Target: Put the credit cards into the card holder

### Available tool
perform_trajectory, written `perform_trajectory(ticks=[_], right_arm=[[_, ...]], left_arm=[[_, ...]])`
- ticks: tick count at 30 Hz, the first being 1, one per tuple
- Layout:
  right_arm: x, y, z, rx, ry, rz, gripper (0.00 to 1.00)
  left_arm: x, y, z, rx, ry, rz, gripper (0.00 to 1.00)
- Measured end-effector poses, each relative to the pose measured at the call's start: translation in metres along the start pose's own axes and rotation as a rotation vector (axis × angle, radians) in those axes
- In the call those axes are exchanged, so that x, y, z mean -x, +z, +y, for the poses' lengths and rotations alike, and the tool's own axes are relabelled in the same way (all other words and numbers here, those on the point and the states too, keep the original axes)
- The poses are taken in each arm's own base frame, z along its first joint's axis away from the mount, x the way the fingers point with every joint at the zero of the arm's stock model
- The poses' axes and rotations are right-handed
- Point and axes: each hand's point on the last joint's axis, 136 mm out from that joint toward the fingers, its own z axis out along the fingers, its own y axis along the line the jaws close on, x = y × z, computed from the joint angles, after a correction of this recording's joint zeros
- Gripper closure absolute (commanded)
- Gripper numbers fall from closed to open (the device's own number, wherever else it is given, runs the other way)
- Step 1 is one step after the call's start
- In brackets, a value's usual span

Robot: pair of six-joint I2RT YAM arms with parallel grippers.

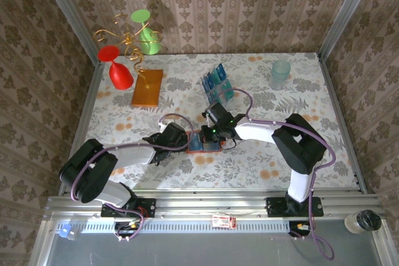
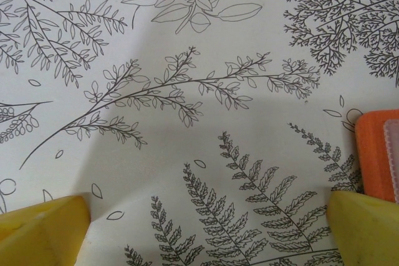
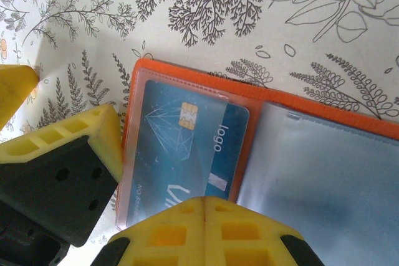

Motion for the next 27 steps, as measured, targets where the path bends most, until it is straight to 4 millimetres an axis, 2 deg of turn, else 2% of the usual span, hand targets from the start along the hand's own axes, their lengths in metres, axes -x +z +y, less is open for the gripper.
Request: perform_trajectory(ticks=[7,16,21,27], right_arm=[[-0.007,0.010,-0.006,-0.018,0.005,0.027,0.99],[-0.007,0.017,0.005,-0.009,-0.016,0.037,0.99],[-0.008,0.019,0.006,-0.011,-0.017,0.041,0.99],[-0.008,0.019,0.006,-0.011,-0.017,0.041,0.98]], left_arm=[[0.000,0.000,0.000,0.000,0.000,-0.001,0.00],[0.000,0.000,0.000,0.001,-0.001,-0.003,0.01],[0.001,-0.001,0.001,0.003,-0.001,-0.003,0.00],[0.003,-0.007,0.019,0.038,-0.030,0.004,0.00]])
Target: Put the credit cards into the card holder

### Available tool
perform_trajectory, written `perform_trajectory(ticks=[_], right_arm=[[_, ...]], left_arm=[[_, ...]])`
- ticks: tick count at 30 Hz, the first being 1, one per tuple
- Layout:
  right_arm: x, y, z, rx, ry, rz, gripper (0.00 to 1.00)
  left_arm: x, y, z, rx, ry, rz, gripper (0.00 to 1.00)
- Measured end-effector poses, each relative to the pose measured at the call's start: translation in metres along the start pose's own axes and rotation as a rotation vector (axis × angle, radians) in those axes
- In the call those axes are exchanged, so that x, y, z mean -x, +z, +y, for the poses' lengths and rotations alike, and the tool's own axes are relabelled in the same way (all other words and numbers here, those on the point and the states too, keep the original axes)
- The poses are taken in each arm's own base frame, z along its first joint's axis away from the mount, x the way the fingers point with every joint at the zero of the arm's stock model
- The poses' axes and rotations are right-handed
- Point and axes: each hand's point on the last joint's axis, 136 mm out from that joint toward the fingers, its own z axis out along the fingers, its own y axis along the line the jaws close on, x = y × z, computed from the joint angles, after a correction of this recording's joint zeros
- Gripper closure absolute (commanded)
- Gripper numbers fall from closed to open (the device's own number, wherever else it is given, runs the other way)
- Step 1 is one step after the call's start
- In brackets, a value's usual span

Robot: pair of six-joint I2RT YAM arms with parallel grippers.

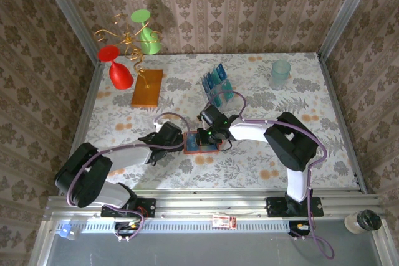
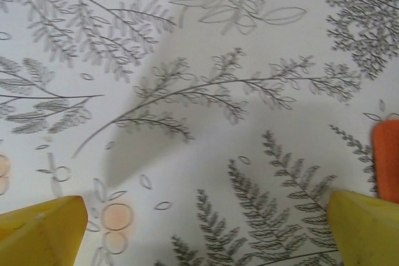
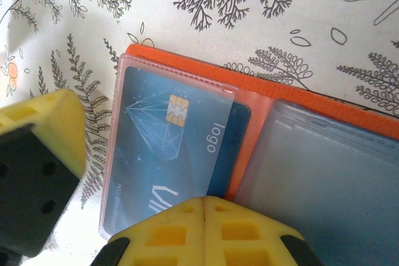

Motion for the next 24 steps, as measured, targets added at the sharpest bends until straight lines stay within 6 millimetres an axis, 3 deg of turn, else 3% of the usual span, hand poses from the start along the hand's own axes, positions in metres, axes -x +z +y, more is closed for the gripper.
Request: perform_trajectory(ticks=[4,24], right_arm=[[0.000,0.000,0.000,0.000,0.000,0.000,0.96],[0.010,-0.007,-0.005,-0.011,0.020,-0.007,0.93]], left_arm=[[0.002,-0.001,0.008,0.015,-0.018,-0.002,0.00],[0.002,-0.001,0.005,0.001,-0.018,0.003,0.00]])
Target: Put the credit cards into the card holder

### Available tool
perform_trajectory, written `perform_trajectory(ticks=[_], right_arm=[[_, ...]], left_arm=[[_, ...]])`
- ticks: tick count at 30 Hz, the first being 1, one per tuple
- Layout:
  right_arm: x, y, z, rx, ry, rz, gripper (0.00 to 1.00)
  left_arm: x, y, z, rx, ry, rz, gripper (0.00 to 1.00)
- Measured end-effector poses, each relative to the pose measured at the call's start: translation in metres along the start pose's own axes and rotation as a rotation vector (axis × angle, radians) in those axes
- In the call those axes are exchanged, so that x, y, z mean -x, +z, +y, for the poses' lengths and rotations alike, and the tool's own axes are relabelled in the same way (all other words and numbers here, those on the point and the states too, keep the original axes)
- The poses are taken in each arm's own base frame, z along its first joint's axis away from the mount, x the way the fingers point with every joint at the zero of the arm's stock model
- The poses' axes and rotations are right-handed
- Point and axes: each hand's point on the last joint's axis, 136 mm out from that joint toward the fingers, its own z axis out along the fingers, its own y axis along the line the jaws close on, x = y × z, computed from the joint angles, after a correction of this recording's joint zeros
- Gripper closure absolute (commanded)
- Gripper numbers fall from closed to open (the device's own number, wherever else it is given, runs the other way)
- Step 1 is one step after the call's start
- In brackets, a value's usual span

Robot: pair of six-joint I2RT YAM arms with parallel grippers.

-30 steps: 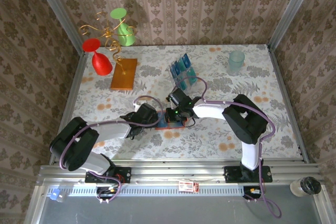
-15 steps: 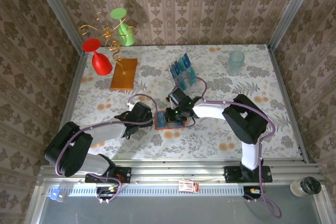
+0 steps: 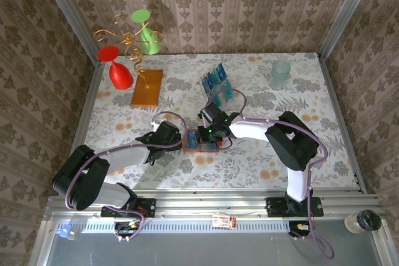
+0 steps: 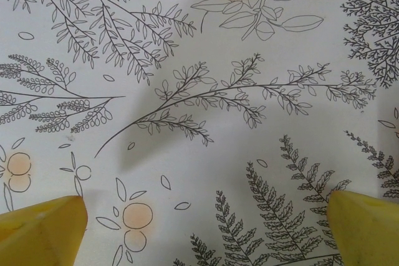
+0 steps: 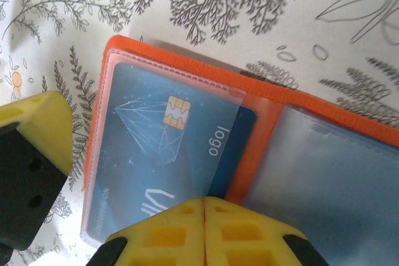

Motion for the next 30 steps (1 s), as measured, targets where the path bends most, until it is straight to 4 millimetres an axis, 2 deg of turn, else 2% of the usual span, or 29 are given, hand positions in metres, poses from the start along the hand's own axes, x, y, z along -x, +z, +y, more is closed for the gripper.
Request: perform_trajectory(ticks=[11,21,30], right_arm=[[0.019,-0.017,-0.006,0.005,0.025,-0.049,0.92],[0.019,-0.016,-0.006,0.008,0.029,-0.047,0.92],[0.015,-0.005,-0.007,0.014,0.038,-0.020,0.93]], left_arm=[[-0.001,0.000,-0.002,-0.013,0.004,0.007,0.00],[-0.001,0.000,-0.004,-0.021,0.010,0.012,0.00],[-0.002,0.000,-0.005,-0.025,0.011,0.015,0.00]])
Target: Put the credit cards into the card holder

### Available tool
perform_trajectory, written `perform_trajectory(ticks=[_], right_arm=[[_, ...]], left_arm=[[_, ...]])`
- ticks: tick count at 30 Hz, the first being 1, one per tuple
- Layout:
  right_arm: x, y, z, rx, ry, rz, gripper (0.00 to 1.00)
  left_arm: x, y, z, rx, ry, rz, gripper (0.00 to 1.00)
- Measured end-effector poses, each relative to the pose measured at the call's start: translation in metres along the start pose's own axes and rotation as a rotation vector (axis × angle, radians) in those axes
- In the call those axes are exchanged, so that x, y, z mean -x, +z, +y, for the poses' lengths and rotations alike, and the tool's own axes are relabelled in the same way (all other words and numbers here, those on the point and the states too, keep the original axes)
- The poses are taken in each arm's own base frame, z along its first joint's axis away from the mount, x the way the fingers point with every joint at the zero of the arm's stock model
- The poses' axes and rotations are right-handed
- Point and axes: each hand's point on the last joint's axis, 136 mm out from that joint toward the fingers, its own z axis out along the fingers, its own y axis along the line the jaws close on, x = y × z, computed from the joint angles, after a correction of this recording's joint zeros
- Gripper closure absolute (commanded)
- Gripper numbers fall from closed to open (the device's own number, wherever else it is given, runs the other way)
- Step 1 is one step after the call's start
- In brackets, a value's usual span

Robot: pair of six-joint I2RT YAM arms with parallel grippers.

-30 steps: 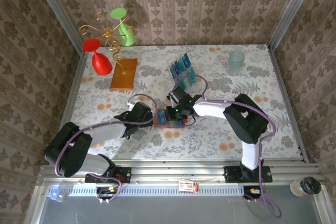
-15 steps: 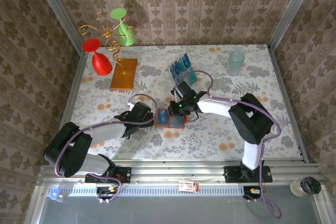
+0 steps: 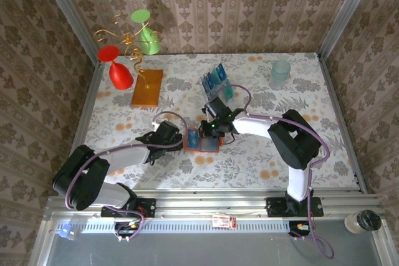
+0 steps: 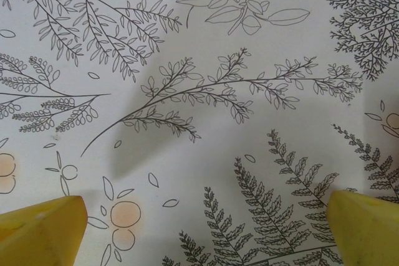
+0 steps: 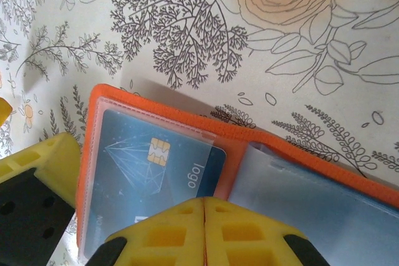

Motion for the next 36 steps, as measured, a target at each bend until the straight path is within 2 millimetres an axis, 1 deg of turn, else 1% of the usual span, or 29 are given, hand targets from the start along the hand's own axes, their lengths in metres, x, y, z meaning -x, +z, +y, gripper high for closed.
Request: perform_trajectory(ticks=[5,7,19,29,33,36], right_arm=[[-0.004,0.008,-0.002,-0.002,0.009,0.018,0.93],[-0.004,0.010,0.000,0.007,0.014,0.018,0.92],[0.001,0.014,0.007,0.032,0.025,0.018,0.92],[0.002,0.016,0.009,0.043,0.035,0.018,0.92],[0.003,0.012,0.012,0.049,0.032,0.016,0.91],[0.008,0.000,0.017,0.058,0.022,0.000,0.90]], left_arm=[[-0.002,0.002,0.000,-0.001,0.003,0.010,0.00],[-0.003,0.002,-0.001,-0.001,0.003,0.012,0.00],[-0.004,0.004,-0.001,0.000,0.009,0.018,0.00],[-0.002,0.004,-0.002,-0.002,0.011,0.014,0.00],[0.001,0.004,0.004,0.010,-0.002,0.013,0.00],[0.009,-0.002,0.010,0.012,-0.028,-0.007,0.00]])
